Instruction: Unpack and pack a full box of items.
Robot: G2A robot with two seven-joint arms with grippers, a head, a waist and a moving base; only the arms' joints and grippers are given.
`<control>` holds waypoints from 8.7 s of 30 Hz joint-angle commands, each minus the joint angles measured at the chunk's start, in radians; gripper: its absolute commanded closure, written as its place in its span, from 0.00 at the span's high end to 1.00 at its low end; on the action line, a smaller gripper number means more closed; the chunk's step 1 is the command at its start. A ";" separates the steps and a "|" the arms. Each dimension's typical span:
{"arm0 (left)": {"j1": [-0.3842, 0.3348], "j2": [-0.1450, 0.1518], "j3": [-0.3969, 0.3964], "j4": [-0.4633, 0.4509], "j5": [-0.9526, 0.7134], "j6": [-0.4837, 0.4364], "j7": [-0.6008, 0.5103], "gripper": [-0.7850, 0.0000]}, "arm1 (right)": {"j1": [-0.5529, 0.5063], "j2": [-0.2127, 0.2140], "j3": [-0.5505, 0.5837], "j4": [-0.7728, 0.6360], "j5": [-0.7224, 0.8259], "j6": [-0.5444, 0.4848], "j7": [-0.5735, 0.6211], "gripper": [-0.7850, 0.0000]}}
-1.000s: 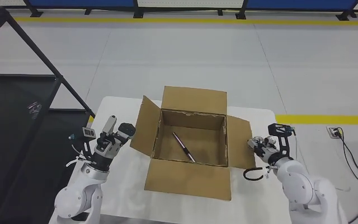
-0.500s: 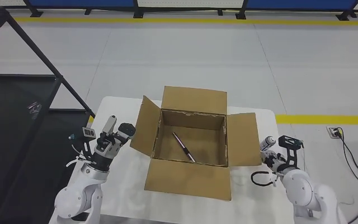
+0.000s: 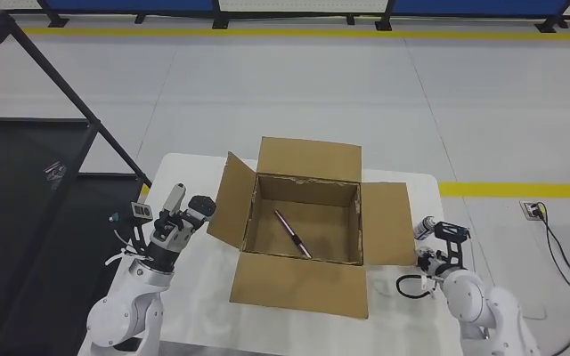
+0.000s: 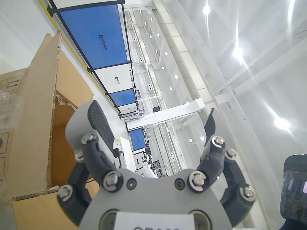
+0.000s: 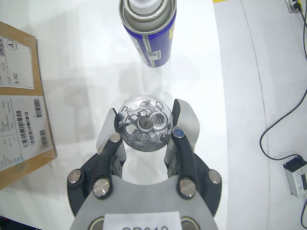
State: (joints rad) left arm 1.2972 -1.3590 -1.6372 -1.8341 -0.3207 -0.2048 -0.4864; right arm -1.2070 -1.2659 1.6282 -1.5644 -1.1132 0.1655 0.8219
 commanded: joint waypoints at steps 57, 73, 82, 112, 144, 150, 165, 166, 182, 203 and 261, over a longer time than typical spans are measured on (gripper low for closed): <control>0.115 0.018 -0.085 -0.030 -0.106 -0.055 0.020 1.00 | 0.892 -0.293 -1.035 0.776 0.345 -0.126 0.151 0.80; 0.094 0.030 -0.082 -0.020 -0.117 -0.034 0.001 1.00 | 0.974 -0.434 -1.101 1.126 0.404 -0.192 0.064 0.42; 0.094 0.036 -0.085 -0.016 -0.121 -0.037 0.008 1.00 | 0.992 -0.475 -1.111 1.206 0.389 -0.199 0.055 0.39; 0.091 0.051 -0.066 -0.020 -0.113 -0.046 0.023 1.00 | 1.076 -0.489 -1.054 1.296 0.384 -0.363 0.032 0.00; 0.052 0.065 -0.026 -0.006 -0.079 -0.039 0.041 1.00 | 0.375 -0.051 -0.377 -0.141 0.243 -0.406 0.318 0.00; 0.064 0.070 -0.071 0.004 -0.071 -0.045 0.068 1.00 | 0.269 -0.039 -0.275 -0.262 0.230 -0.335 0.105 0.00; 0.063 0.092 -0.118 0.152 0.010 -0.030 -0.038 1.00 | -0.032 -0.015 0.010 -0.451 0.300 -0.131 -0.077 0.00; 0.056 0.093 -0.111 0.168 0.026 -0.036 -0.043 1.00 | -0.053 -0.013 0.031 -0.465 0.307 -0.120 -0.066 0.00; -0.029 0.098 -0.031 0.276 0.100 -0.053 -0.024 1.00 | -0.194 0.008 0.176 -0.440 0.416 0.001 0.125 0.00; -0.010 0.104 0.014 0.281 0.136 -0.077 0.023 1.00 | 0.115 0.031 -0.018 -0.189 0.345 0.057 0.224 0.00; -0.051 0.125 0.103 0.304 0.234 -0.080 0.015 1.00 | 0.186 0.086 -0.160 0.139 0.182 -0.103 0.368 0.00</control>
State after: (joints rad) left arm 1.2460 -1.2351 -1.5322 -1.5287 -0.0867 -0.2850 -0.4724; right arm -1.0284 -1.1802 1.4750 -1.4396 -0.9233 0.0569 1.1882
